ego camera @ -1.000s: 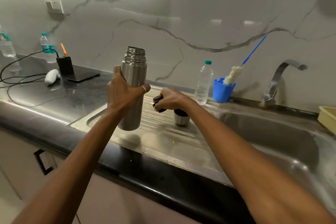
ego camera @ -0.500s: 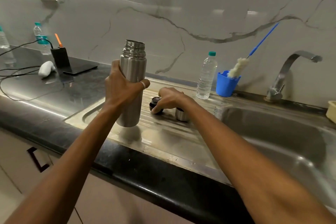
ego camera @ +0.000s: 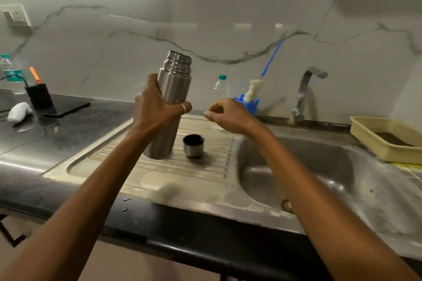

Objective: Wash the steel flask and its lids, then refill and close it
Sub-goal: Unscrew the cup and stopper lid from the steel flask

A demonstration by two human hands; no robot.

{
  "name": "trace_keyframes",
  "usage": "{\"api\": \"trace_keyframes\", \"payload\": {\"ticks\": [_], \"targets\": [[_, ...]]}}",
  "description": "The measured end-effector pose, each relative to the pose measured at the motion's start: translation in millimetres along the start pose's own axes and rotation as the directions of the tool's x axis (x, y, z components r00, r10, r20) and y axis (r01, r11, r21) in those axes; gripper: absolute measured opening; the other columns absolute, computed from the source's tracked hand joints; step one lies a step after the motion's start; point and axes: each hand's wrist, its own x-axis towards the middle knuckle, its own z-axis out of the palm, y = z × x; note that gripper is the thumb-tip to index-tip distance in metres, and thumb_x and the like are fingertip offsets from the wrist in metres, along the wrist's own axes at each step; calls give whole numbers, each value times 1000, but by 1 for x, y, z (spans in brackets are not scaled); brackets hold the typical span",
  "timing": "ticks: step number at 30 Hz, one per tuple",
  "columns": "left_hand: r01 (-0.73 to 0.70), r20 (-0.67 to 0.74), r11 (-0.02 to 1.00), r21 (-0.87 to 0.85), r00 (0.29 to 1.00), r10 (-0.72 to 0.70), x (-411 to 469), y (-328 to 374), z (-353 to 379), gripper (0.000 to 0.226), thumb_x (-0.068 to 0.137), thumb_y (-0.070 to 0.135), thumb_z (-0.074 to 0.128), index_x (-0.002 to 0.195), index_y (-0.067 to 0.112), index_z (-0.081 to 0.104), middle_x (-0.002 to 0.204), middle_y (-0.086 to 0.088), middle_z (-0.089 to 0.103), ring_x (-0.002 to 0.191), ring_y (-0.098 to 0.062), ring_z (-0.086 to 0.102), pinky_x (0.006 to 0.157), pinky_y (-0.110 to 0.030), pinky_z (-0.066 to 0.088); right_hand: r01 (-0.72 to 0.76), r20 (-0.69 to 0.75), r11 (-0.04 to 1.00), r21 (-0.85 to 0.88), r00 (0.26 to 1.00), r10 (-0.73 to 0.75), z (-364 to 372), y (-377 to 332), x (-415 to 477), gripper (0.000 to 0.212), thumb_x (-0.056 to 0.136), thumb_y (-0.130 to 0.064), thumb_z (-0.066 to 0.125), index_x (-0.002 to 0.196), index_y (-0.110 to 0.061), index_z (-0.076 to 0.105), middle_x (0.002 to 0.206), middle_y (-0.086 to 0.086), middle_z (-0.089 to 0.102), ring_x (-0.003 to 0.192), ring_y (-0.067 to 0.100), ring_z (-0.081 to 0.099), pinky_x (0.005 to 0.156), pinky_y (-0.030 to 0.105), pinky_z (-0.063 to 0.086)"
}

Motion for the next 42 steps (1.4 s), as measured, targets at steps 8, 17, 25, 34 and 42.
{"api": "trace_keyframes", "payload": {"ticks": [8, 17, 25, 34, 42], "targets": [[-152, 194, 981, 118, 973, 127, -11, 65, 90, 72, 67, 35, 87, 123, 16, 47, 99, -2, 58, 84, -26, 57, 70, -36, 43, -197, 9, 938, -286, 978, 208, -75, 115, -87, 25, 92, -32, 64, 98, -11, 76, 96, 7, 74, 89, 23, 67, 84, 40, 55], [-479, 522, 801, 358, 814, 253, -23, 85, 177, 88, 68, 39, 85, 140, 18, 39, 118, -15, 64, 96, -37, 62, 70, -36, 37, -389, -139, 877, -283, 921, 364, -107, 193, -113, 22, 93, -24, 59, 102, -15, 77, 101, 6, 75, 97, 24, 69, 83, 33, 52], [-624, 632, 619, 478, 733, 251, -28, 70, 200, 75, 69, 39, 80, 132, 23, 42, 110, -7, 63, 90, -32, 64, 65, -35, 37, -510, -269, 797, -324, 857, 439, -102, 215, -116, 16, 83, -17, 55, 76, -16, 70, 78, 3, 68, 75, 28, 66, 79, 40, 57], [-669, 644, 528, 523, 716, 269, -16, 63, 197, 68, 66, 37, 82, 119, 21, 43, 94, -5, 60, 79, -31, 61, 59, -35, 38, -538, -305, 805, -248, 832, 462, -104, 222, -113, 26, 80, -14, 54, 93, -13, 76, 89, 5, 75, 82, 27, 69, 83, 41, 59], [-702, 646, 473, 533, 699, 309, -8, 69, 186, 67, 68, 37, 83, 119, 19, 44, 94, -7, 60, 74, -26, 53, 60, -35, 37, -540, -315, 812, -221, 828, 464, -105, 219, -115, 22, 85, -17, 56, 93, -17, 77, 94, 2, 75, 86, 27, 68, 86, 39, 58]]}}
